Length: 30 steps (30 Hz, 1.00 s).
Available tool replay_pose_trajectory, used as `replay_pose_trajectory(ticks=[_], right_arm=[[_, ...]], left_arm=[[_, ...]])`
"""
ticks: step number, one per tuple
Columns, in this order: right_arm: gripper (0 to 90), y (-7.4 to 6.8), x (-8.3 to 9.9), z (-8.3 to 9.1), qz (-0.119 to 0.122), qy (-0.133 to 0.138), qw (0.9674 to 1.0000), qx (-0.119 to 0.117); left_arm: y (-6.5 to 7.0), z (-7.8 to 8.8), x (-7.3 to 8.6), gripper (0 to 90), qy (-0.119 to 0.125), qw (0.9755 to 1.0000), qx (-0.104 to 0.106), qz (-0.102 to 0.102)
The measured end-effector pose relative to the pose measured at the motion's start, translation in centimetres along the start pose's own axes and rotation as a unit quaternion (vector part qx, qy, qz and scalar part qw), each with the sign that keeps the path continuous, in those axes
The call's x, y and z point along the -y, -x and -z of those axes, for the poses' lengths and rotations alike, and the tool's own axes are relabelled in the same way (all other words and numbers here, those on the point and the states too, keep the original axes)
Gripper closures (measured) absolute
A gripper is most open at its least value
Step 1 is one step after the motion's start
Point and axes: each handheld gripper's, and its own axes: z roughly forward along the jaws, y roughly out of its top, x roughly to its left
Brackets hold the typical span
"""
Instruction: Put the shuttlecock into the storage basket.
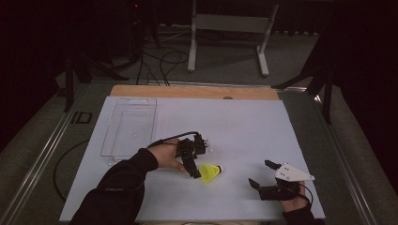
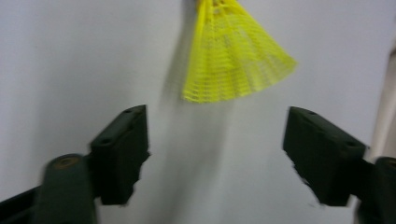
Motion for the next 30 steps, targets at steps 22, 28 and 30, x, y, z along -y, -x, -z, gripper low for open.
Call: replay_pose_trajectory(ticks=[22, 28, 30], right_arm=[[8.5, 0.1, 0.1, -0.1, 0.001, -0.004, 1.0000, -0.002], [8.5, 0.1, 0.1, -0.1, 0.001, -0.004, 1.0000, -0.003], [8.5, 0.1, 0.1, -0.1, 0.001, -0.005, 1.0000, -0.003]], left_arm=[[-0.7, -2.5, -2.3, 54.9, -0.021, 0.9996, 0.017, -0.005], [-0.6, -2.8, -2.7, 63.4, -0.032, 0.9991, 0.025, -0.012], [-0.6, -2.9, -2.8, 66.7, -0.038, 0.9988, 0.027, -0.013]])
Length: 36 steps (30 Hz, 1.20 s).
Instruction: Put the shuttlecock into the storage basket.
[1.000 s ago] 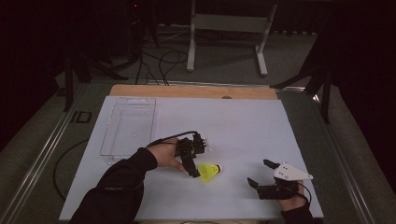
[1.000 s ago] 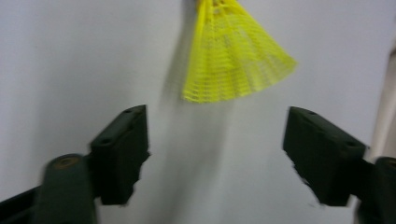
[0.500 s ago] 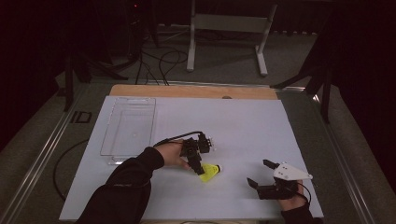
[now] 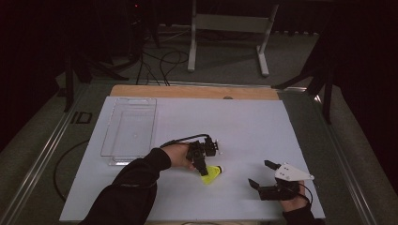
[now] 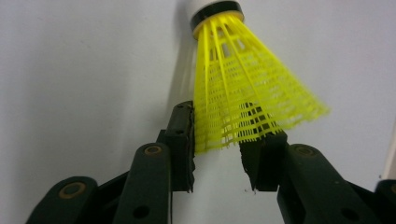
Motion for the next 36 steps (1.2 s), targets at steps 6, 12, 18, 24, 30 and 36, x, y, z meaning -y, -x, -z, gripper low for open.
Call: replay_pose_trajectory(ticks=[6, 12, 18, 24, 30, 36], right_arm=[[8.6, 0.0, 0.0, 0.0, 0.000, 0.001, 1.0000, -0.002], [8.6, 0.0, 0.0, -0.1, -0.001, 0.000, 1.0000, -0.002], [8.5, 0.0, 0.0, 0.0, 0.001, 0.000, 1.0000, 0.000], [8.5, 0.0, 0.0, 0.0, 0.000, -0.001, 1.0000, 0.000], [8.5, 0.0, 0.0, -0.1, 0.000, -0.001, 1.0000, 0.001], [8.5, 0.0, 0.0, -0.1, -0.001, -0.001, 1.0000, 0.001]], left_arm=[[0.2, -0.4, -0.2, 81.1, -0.011, 0.9999, -0.001, -0.013], [0.7, -0.3, -0.5, 89.8, -0.019, 0.9993, 0.001, -0.034], [1.3, 0.3, -0.7, 90.0, -0.027, 0.9987, -0.014, -0.040], [1.6, 1.4, -0.8, 90.0, -0.020, 0.9988, -0.017, -0.040], [2.0, 2.6, -0.8, 90.0, -0.014, 0.9991, -0.011, -0.038], [2.2, 3.4, -0.6, 90.0, -0.019, 0.9992, -0.023, -0.028]])
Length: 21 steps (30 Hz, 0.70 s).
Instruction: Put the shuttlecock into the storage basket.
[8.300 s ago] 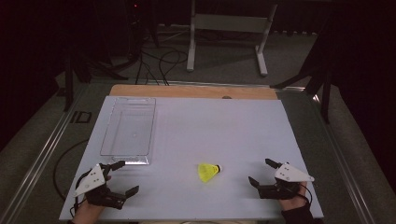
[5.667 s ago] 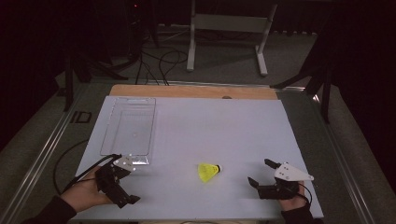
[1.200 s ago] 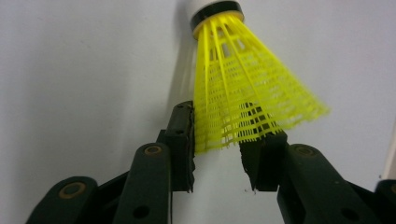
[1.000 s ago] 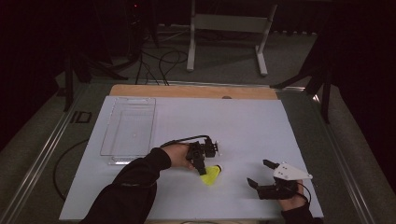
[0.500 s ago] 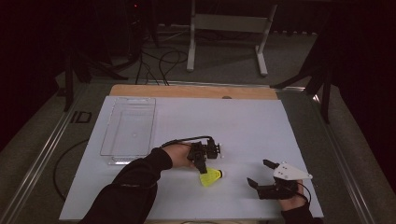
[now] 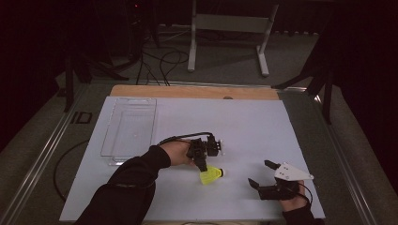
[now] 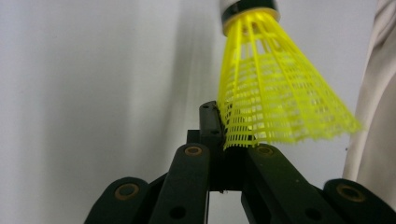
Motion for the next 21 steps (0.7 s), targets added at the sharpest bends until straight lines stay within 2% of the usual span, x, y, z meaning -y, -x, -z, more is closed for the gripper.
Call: replay_pose_trajectory(ticks=[3, 4, 7, 10, 13, 14, 15, 17, 18, 19, 20, 21], right_arm=[[8.5, 0.0, 0.0, 0.0, 0.000, 0.000, 1.0000, 0.001], [8.6, 0.0, 0.0, 0.0, 0.000, 0.000, 1.0000, 0.000], [8.5, 0.0, 0.0, 0.0, -0.001, 0.000, 1.0000, 0.001], [8.6, 0.0, 0.0, 0.0, 0.001, 0.000, 1.0000, 0.002], [8.6, 0.0, 0.0, -0.1, 0.000, -0.001, 1.0000, 0.003], [8.6, 0.0, 0.0, -0.1, -0.001, -0.001, 1.0000, 0.002], [8.6, 0.0, 0.0, -0.1, -0.001, -0.001, 1.0000, 0.002], [8.5, 0.0, 0.0, -0.1, -0.001, -0.002, 1.0000, 0.001], [8.6, 0.0, 0.0, -0.1, -0.001, -0.002, 1.0000, 0.002], [8.6, 0.0, 0.0, -0.1, -0.001, -0.001, 1.0000, 0.003], [8.6, 0.0, 0.0, -0.1, -0.001, -0.001, 1.0000, 0.002], [8.6, 0.0, 0.0, -0.1, -0.001, -0.001, 1.0000, 0.002]], left_arm=[[-0.1, 0.6, 0.2, 90.0, 0.001, 0.9999, -0.007, 0.011], [-0.1, 0.8, 0.4, 90.0, 0.002, 0.9999, -0.003, 0.016], [0.0, 1.2, 0.7, 90.0, -0.007, 0.9998, -0.009, 0.019], [0.1, 1.5, 1.0, 90.0, -0.006, 0.9996, -0.015, 0.022], [-0.1, 1.9, 1.3, 90.0, -0.002, 0.9991, -0.020, 0.037], [-0.1, 2.1, 1.4, 90.0, -0.001, 0.9987, -0.016, 0.048], [-0.1, 2.2, 1.5, 90.0, 0.001, 0.9987, -0.020, 0.047], [-0.3, 2.6, 1.7, 90.0, 0.002, 0.9976, -0.020, 0.067], [-0.3, 2.8, 1.8, 90.0, 0.010, 0.9973, -0.025, 0.068], [-0.3, 3.0, 1.9, 90.0, 0.012, 0.9969, -0.020, 0.076], [-0.2, 3.1, 2.0, 90.0, 0.009, 0.9970, -0.026, 0.073], [-0.2, 3.3, 2.1, 90.0, 0.016, 0.9966, -0.024, 0.078]])
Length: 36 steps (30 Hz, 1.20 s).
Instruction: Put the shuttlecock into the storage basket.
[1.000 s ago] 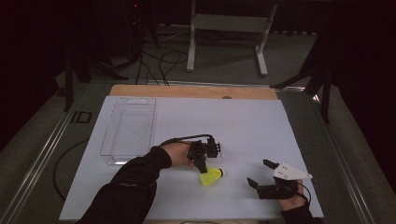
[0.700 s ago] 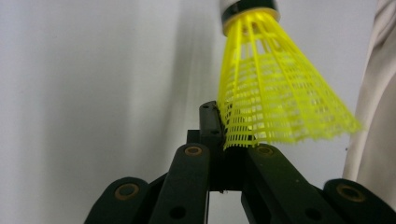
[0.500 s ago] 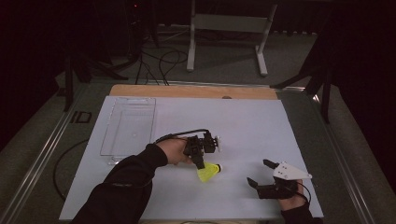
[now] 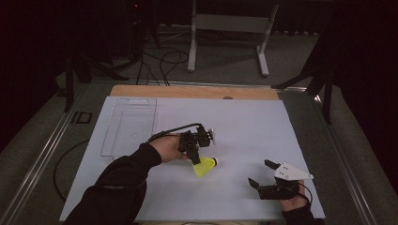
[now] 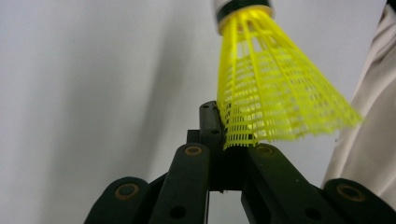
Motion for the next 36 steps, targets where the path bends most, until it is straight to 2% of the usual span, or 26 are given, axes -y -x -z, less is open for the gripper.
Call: replay_pose_trajectory(ticks=[1, 2, 3, 4, 9, 10, 12, 13, 14, 16, 18, 19, 24, 31, 32, 35, 36], right_arm=[[8.5, 0.0, 0.0, 0.0, 0.000, 0.000, 1.0000, 0.000], [8.6, 0.0, 0.0, 0.0, 0.000, 0.000, 1.0000, -0.001], [8.6, 0.0, 0.0, 0.0, 0.002, -0.001, 1.0000, 0.000], [8.6, 0.0, 0.0, 0.0, 0.000, 0.000, 1.0000, 0.000], [8.6, 0.0, 0.0, -0.1, 0.001, -0.002, 1.0000, -0.001], [8.5, 0.0, 0.0, -0.1, 0.000, -0.003, 1.0000, -0.001], [8.6, 0.0, 0.0, -0.1, 0.001, -0.004, 1.0000, -0.002], [8.6, 0.0, 0.0, -0.1, 0.000, -0.004, 1.0000, -0.003], [8.6, 0.0, 0.0, -0.2, 0.000, -0.004, 1.0000, -0.003], [8.5, -0.1, 0.0, -0.2, 0.000, -0.004, 1.0000, -0.003], [8.6, 0.0, 0.0, -0.2, 0.000, -0.004, 1.0000, -0.003], [8.5, 0.0, 0.0, -0.2, 0.000, -0.003, 1.0000, -0.003], [8.6, -0.1, 0.0, -0.3, 0.001, -0.006, 1.0000, -0.004], [8.6, -0.1, 0.1, -0.4, -0.002, -0.007, 1.0000, -0.006], [8.6, -0.1, 0.1, -0.4, -0.002, -0.007, 1.0000, -0.006], [8.6, 0.0, 0.1, -0.4, -0.002, -0.007, 0.9999, -0.007], [8.6, 0.0, 0.1, -0.4, -0.002, -0.008, 0.9999, -0.007]], left_arm=[[0.0, 0.1, 0.1, 90.0, -0.003, 1.0000, 0.005, 0.003], [0.1, 0.2, 0.1, 90.0, -0.002, 1.0000, -0.002, -0.001], [0.0, 0.3, 0.2, 90.0, -0.001, 1.0000, -0.001, 0.008], [0.0, 0.4, 0.3, 90.0, -0.006, 0.9999, -0.005, 0.008], [-0.2, 1.2, 1.1, 90.0, 0.007, 0.9998, -0.004, 0.016], [-0.2, 1.3, 1.3, 90.0, 0.007, 0.9998, -0.011, 0.012], [-0.3, 1.6, 1.6, 90.0, 0.009, 0.9997, -0.007, 0.022], [-0.3, 1.8, 1.8, 90.0, 0.012, 0.9997, -0.011, 0.019], [-0.4, 2.0, 1.9, 90.0, 0.016, 0.9995, -0.005, 0.025], [-0.5, 2.4, 2.3, 90.0, 0.021, 0.9994, -0.011, 0.025], [-0.6, 2.7, 2.5, 90.0, 0.023, 0.9992, -0.008, 0.033], [-0.8, 3.1, 2.9, 90.0, 0.030, 0.9988, -0.014, 0.037], [-1.2, 4.0, 3.7, 90.0, 0.036, 0.9981, -0.020, 0.046], [-2.1, 5.4, 5.2, 90.0, 0.050, 0.9960, -0.023, 0.071], [-2.2, 5.7, 5.5, 90.0, 0.051, 0.9954, -0.030, 0.075], [-2.2, 5.7, 5.5, 90.0, 0.051, 0.9954, -0.030, 0.075], [-2.8, 6.7, 6.5, 90.0, 0.058, 0.9930, -0.039, 0.096]])
